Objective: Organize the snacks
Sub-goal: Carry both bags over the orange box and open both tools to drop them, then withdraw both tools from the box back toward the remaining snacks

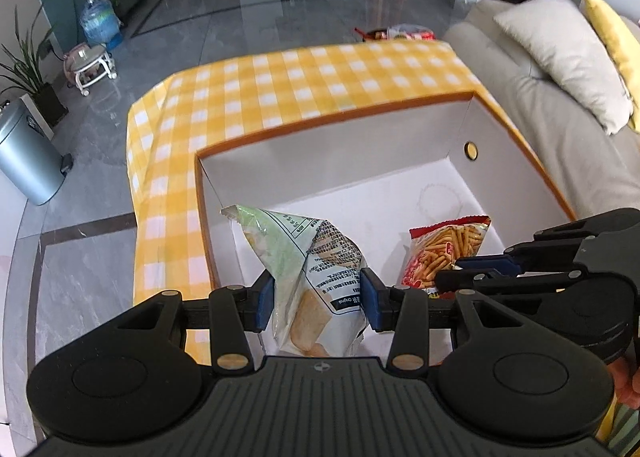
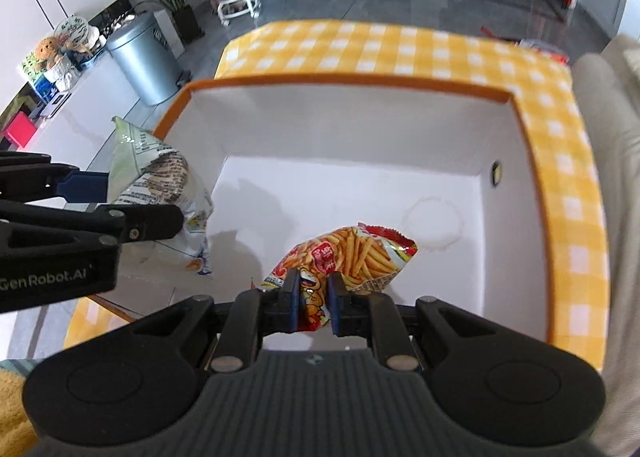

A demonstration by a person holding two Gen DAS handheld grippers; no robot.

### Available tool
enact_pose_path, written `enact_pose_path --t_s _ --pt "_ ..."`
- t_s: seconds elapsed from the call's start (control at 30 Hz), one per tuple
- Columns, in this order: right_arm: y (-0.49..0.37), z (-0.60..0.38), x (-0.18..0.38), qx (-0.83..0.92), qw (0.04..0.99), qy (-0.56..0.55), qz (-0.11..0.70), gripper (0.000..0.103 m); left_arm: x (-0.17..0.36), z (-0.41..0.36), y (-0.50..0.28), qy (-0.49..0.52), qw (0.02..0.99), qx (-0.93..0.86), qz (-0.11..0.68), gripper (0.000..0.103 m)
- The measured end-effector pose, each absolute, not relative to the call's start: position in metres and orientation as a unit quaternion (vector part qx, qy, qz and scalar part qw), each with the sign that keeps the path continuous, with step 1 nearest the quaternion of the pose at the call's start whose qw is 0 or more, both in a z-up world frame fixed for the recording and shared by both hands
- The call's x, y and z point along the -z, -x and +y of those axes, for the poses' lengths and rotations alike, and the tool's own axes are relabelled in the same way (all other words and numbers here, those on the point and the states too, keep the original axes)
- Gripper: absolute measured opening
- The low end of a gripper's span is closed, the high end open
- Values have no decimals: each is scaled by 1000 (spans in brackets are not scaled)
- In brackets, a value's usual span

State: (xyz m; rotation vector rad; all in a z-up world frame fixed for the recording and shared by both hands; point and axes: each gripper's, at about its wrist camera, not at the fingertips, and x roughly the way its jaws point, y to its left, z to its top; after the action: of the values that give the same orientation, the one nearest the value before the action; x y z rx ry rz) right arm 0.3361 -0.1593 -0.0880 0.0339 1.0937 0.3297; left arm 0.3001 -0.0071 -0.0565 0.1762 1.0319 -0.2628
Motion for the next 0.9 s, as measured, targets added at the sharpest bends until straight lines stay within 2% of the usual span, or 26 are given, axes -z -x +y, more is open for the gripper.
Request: enact_pose_path --t_s 0.33,0.43,0.47,0.5,0.53,0.57,0.63,0.67,0.77,0.9 --pt "-351 -155 111 -163 807 -34 567 12 74 -13 -306 -105 835 120 527 52" --pt "-351 -154 111 -161 805 -31 570 20 75 -13 -305 -112 834 112 528 58" --pt "-350 -154 110 -160 805 -30 570 29 73 -13 -304 -113 836 111 525 61" --pt "-350 -154 108 -161 806 -30 569 35 71 -12 -302 -113 838 110 522 61" --pt "-348 -154 106 -161 808 -30 566 44 68 -11 -300 -112 842 107 517 66" --pt "-347 -155 104 -157 812 -28 562 47 65 -11 -299 -111 845 106 512 74" --pt "-344 -157 99 -150 817 -23 556 50 58 -8 -296 -106 852 104 502 82" --pt "-343 -158 96 -148 819 -22 554 56 54 -7 -295 -101 855 104 498 85" --pt "-338 -162 86 -140 829 -18 541 70 41 1 -290 -76 865 106 484 86" --pt "-323 -165 67 -127 851 -13 510 72 26 8 -277 -66 886 97 449 86"
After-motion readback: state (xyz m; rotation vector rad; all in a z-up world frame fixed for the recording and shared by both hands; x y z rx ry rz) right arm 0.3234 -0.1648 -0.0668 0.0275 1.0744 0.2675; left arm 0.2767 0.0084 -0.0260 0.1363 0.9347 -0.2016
